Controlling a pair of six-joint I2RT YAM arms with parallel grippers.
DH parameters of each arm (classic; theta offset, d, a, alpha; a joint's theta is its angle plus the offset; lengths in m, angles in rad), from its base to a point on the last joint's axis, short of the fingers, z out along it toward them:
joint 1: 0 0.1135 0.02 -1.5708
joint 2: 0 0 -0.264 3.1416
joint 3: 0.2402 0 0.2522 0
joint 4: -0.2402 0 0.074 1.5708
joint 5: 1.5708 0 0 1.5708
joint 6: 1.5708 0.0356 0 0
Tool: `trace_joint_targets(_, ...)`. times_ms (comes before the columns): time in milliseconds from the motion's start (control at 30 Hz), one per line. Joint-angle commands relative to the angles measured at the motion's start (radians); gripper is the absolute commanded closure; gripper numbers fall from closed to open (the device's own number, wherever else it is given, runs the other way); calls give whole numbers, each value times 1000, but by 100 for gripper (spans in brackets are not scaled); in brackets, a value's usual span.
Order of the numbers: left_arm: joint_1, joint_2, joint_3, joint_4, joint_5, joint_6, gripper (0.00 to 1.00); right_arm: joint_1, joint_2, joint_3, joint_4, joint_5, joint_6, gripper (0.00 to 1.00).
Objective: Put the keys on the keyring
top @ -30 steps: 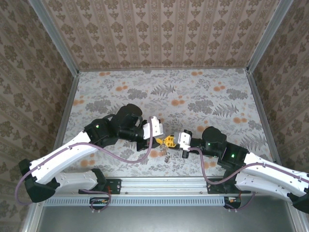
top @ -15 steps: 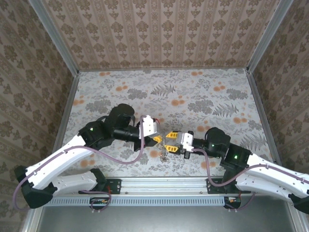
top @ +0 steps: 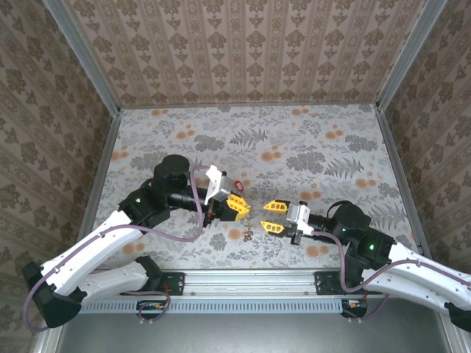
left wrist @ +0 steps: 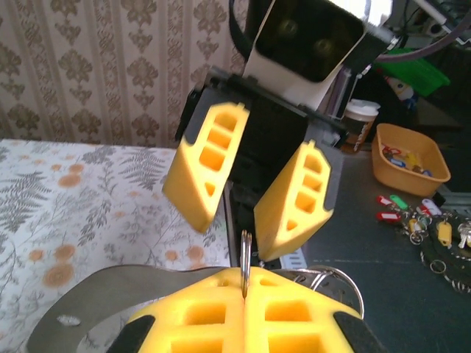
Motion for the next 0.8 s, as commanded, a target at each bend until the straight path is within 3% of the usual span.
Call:
trace_joint_targets(0,1,3,-6,77,71,-39,100,5,11,-10,83,-12,34,63)
trace_joint_targets(767,-5,62,24,8,75,11,100,5,87,18,189,-65,57,78)
